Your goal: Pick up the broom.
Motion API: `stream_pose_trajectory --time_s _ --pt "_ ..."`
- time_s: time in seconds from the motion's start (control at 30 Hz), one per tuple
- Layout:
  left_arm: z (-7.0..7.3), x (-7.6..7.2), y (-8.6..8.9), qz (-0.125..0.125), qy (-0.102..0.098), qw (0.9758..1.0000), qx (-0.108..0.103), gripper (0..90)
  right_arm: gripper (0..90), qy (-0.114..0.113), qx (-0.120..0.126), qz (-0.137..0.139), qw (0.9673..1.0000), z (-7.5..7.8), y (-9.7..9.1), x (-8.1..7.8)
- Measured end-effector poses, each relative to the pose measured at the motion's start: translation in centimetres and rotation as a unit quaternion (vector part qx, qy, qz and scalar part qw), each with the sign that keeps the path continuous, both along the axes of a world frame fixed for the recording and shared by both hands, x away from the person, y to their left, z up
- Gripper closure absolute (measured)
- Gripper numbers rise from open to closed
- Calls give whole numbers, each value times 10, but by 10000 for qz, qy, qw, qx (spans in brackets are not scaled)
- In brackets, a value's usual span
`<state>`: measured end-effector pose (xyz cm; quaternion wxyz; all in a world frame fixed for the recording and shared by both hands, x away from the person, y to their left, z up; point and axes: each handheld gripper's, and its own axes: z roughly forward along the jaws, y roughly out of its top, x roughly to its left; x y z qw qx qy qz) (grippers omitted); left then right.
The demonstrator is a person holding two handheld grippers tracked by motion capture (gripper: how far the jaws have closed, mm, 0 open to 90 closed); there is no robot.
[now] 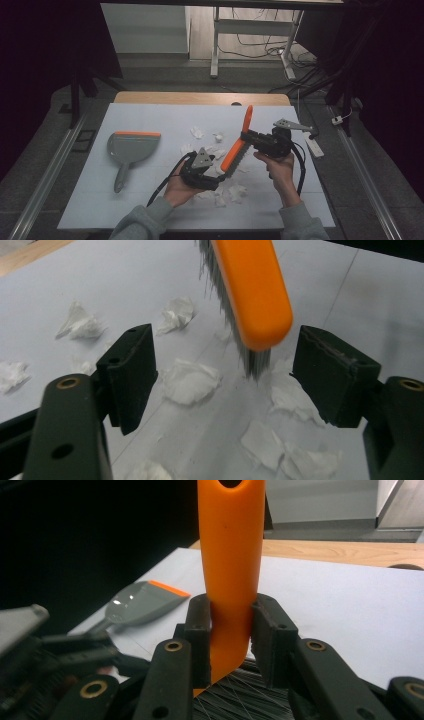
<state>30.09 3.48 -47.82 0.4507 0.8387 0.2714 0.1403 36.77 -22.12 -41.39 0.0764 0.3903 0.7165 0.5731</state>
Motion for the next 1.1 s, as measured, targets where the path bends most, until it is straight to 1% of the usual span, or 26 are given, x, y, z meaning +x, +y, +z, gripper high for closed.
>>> stream_pose_trajectory --time_s 0.03,0.13,0.17,0.2,0.27,0.33,0.4,0.43,0.47,0.5,0.53,0.6,0.63,0.67,0.7,0.73,0.77,0.8,0.87,0.93,0.97,1.03,1.07,1.1 --pt "-3 2 -4 27 -27 10000 -24 274 710 7 30 13 10000 0 1 0" --pt "-6 3 -8 49 -93 9999 -82 300 710 85 202 28 9998 -4 7 -2" --pt "-6 3 -8 49 -93 9999 -82 312 710 85 202 28 9998 -4 7 -2" --pt "-6 3 -9 75 -144 9997 -156 334 710 95 271 64 9996 -6 12 -3" --pt "-6 3 -9 98 -180 9996 -182 378 710 97 304 53 9995 -6 14 -3" --pt "-6 4 -8 199 -299 9991 -216 469 710 115 412 79 9991 -7 19 -5" --pt "-7 5 -5 238 -283 9989 -291 579 710 143 488 76 9987 -8 21 -6" --pt "-6 6 -4 231 -270 9989 -311 648 709 148 533 80 9984 -8 22 -7" --pt "-6 6 -4 231 -270 9989 -311 723 709 136 526 69 9985 -7 23 -7" --pt "-6 7 -3 304 -289 9987 -275 739 709 127 522 61 9985 -7 23 -8" --pt "-6 8 0 408 -239 9985 -270 751 709 131 513 57 9986 -7 23 -8" --pt "-5 11 4 443 -163 9984 -298 767 708 139 528 56 9985 -8 24 -8" --pt "-5 11 4 443 -163 9984 -298 772 708 139 528 56 9985 -8 24 -8" --pt "-4 12 6 452 -155 9985 -269 772 707 152 534 44 9984 -8 24 -8" --pt "-2 12 9 446 -133 9988 -170 778 704 145 518 52 9985 -9 25 -8" --pt "-1 13 11 414 -87 9989 -184 780 700 131 498 72 9986 -8 26 -8" --pt "-1 13 11 414 -87 9989 -184 781 688 128 467 93 9988 -8 27 -8" --pt "3 14 16 356 -20 9992 -160 783 670 97 419 104 9990 -7 27 -8" --pt "7 14 23 343 10 9994 -46 784 596 -61 254 67 9996 -5 26 -10" --pt "9 14 33 285 20 9996 75 784 531 -206 82 189 9996 -2 24 -11" --pt "10 13 38 256 9 9996 136 784 495 -271 -44 265 9993 0 23 -12" --pt "11 14 50 190 106 9995 214 784 467 -416 -337 472 9975 4 23 -14" --pt "12 15 54 157 200 9993 263 784 458 -460 -481 543 9963 6 23 -15" --pt "13 15 58 131 237 9991 332 784 444 -531 -630 598 9948 8 23 -16"
